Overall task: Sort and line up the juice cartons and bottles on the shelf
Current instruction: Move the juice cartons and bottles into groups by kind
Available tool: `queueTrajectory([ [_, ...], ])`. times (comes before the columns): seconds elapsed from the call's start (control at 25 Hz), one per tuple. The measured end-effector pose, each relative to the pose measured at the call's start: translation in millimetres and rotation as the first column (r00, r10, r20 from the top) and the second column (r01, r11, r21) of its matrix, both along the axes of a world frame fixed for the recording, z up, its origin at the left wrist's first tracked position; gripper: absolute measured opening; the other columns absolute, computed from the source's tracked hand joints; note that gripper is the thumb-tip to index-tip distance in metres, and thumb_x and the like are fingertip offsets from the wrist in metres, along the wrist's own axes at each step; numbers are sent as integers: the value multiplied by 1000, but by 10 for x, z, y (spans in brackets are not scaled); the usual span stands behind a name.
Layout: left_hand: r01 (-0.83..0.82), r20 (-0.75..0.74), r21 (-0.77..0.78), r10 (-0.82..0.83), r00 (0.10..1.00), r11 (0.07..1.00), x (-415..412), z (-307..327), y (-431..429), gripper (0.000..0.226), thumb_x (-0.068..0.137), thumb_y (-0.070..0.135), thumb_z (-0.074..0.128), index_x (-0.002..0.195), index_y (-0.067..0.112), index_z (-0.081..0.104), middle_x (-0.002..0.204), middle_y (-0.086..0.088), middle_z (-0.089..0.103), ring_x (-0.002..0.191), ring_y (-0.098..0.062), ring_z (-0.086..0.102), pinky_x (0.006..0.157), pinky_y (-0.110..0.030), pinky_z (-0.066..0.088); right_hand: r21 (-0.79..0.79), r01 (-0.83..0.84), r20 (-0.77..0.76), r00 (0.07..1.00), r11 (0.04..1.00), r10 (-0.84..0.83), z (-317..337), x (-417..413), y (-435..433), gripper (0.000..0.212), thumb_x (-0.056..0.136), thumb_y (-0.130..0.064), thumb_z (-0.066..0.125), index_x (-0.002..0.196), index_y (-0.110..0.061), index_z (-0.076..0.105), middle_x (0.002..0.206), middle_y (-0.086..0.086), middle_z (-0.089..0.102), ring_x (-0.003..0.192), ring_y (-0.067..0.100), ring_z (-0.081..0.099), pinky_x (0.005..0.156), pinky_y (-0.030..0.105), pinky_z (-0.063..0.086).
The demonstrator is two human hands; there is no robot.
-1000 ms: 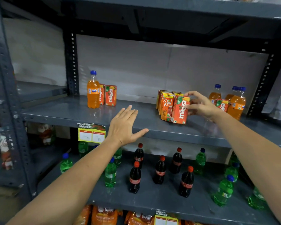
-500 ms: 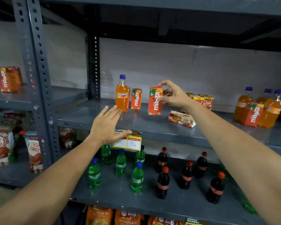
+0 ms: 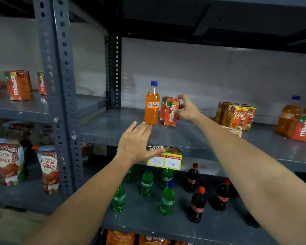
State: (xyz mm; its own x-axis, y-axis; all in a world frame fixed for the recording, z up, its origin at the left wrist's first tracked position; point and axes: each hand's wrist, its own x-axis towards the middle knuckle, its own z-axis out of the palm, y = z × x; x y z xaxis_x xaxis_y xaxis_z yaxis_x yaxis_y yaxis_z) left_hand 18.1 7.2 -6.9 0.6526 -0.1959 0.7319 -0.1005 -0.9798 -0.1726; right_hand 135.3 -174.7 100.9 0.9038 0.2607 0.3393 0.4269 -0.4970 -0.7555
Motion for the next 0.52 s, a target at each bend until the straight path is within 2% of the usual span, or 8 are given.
queueTrajectory([
  [0.12,21,37,-14,-20,999,1000,20,-26,-2,100,76,83,21,117,3,64,120,-9,67,118,-21,58,103,-41,43,-22,29,17,999,999,-29,-34,21,33,44,91,-10,58,129,-18,37,126,17,52,112,26,56,83,44,57],
  [0.24,32,50,-10,-31,998,999,25,-31,0,99,77,82,20,117,3,64,119,-10,67,117,-22,59,102,-41,44,-76,76,155,986,994,-63,95,-1,121,49,86,-22,66,126,-12,40,129,17,54,108,24,57,80,34,51],
  [0.32,34,75,-3,-34,997,999,25,-33,0,97,76,82,25,117,3,64,118,-10,67,116,-22,60,102,-40,45,-108,116,249,965,987,-87,207,-25,271,54,86,-36,64,128,-13,41,132,13,53,114,25,55,82,32,48],
  [0.4,39,94,7,-40,995,999,38,-40,2,95,75,81,29,116,3,65,117,-10,68,114,-22,61,100,-40,45,-168,130,281,956,977,-79,289,-23,457,59,86,-46,60,130,-13,41,132,12,55,116,26,57,93,35,46],
  [0.44,38,104,11,-39,994,999,40,-46,3,95,75,81,29,115,3,66,116,-10,68,113,-22,62,100,-39,46,-214,132,286,956,968,-68,305,-10,546,61,85,-51,57,131,-13,42,132,12,56,117,27,57,101,42,43],
  [0.52,39,130,14,-40,991,999,44,-42,6,94,74,80,29,112,3,67,114,-10,69,111,-22,63,98,-39,47,-262,137,277,959,955,-61,322,9,692,62,86,-53,54,131,-11,45,131,12,59,119,29,57,105,48,40],
])
